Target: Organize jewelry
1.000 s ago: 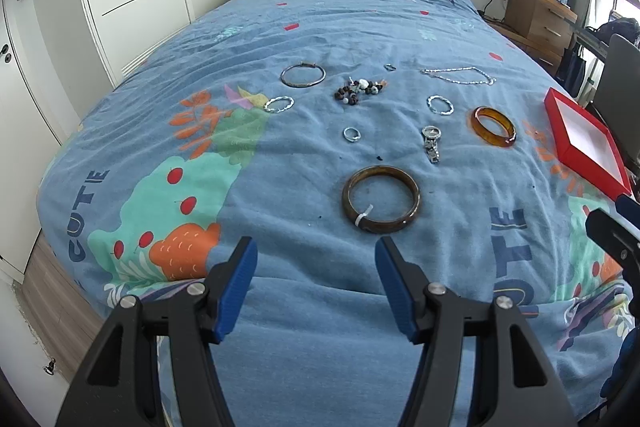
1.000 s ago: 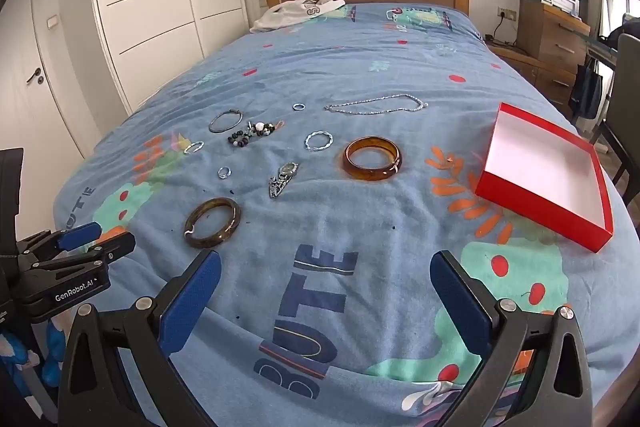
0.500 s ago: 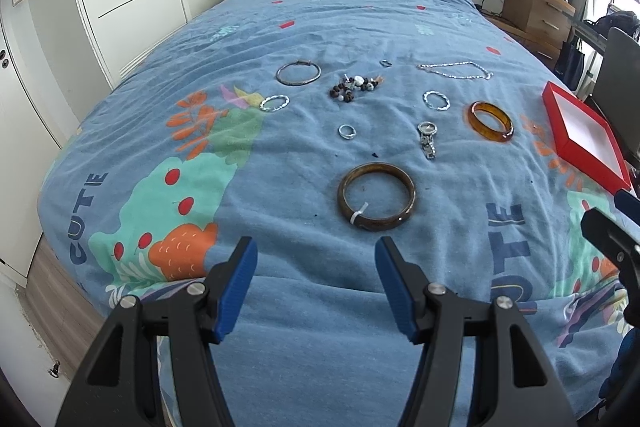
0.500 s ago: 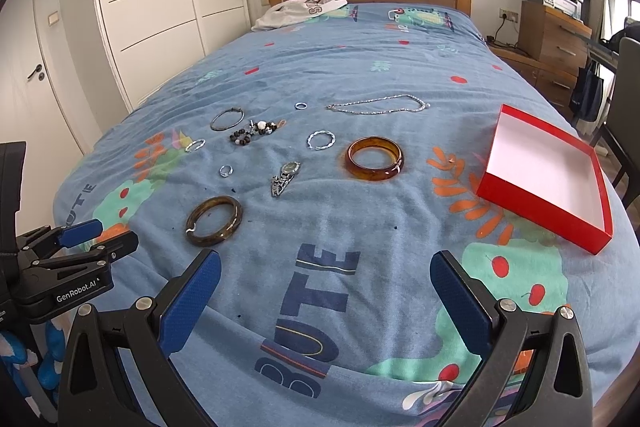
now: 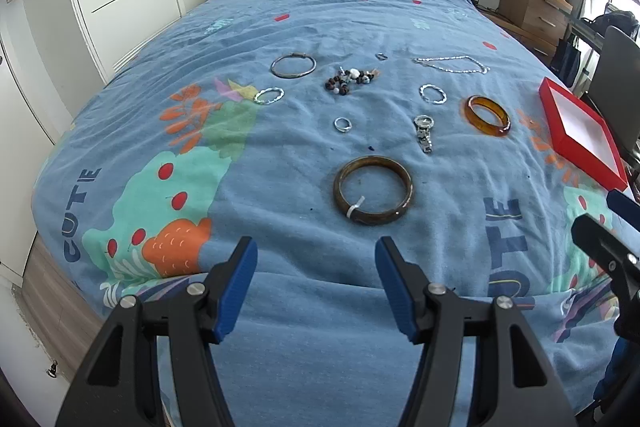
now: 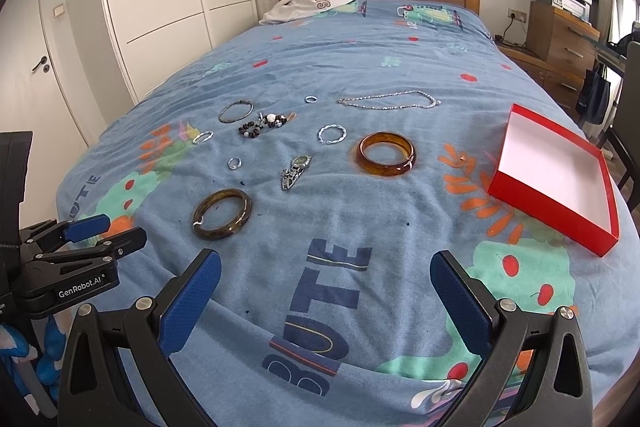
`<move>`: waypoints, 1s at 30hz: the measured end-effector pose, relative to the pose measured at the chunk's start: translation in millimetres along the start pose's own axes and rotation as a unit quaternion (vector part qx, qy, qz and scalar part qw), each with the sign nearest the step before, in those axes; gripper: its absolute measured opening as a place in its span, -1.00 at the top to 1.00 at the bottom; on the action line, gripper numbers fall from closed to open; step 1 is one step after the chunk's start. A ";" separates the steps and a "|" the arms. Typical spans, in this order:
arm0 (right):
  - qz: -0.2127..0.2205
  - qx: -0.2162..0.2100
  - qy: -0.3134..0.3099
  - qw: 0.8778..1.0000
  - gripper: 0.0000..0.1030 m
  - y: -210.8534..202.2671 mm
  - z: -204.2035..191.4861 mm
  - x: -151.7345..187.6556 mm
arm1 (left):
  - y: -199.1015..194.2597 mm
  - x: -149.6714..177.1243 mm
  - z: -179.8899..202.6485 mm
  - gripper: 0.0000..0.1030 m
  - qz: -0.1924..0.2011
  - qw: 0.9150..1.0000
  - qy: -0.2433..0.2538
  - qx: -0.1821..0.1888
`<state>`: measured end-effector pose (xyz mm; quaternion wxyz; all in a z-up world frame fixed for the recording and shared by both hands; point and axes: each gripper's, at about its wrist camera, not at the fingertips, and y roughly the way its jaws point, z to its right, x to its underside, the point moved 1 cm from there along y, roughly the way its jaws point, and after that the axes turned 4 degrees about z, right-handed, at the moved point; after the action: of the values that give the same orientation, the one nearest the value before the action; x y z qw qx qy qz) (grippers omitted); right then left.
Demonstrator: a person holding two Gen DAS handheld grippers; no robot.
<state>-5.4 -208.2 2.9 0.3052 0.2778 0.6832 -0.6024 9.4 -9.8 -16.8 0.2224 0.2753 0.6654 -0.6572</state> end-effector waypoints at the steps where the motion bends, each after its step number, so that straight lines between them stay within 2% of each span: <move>1: -0.001 0.000 0.000 1.000 -0.99 0.1 -0.3 0.3 | -0.4 0.1 0.7 -0.15 0.001 1.000 0.001 0.000; 15: -0.020 0.001 -0.013 1.000 -0.98 4.3 -8.8 2.9 | -0.3 0.5 2.4 -0.15 0.002 1.000 -0.001 0.004; 24: -0.032 0.004 -0.010 0.999 -0.97 13.1 -9.5 5.5 | 12.4 0.7 -5.4 -0.15 -0.012 1.000 -0.014 0.015; 30: -0.045 0.000 -0.002 0.999 -0.75 22.8 -2.3 7.2 | 23.0 -0.2 -12.3 -0.15 -0.020 0.999 -0.023 0.018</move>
<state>6.7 -203.1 -17.2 0.2786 0.2459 0.6944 -0.6162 25.5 2.1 -33.5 0.2197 0.2505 0.6532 -0.6800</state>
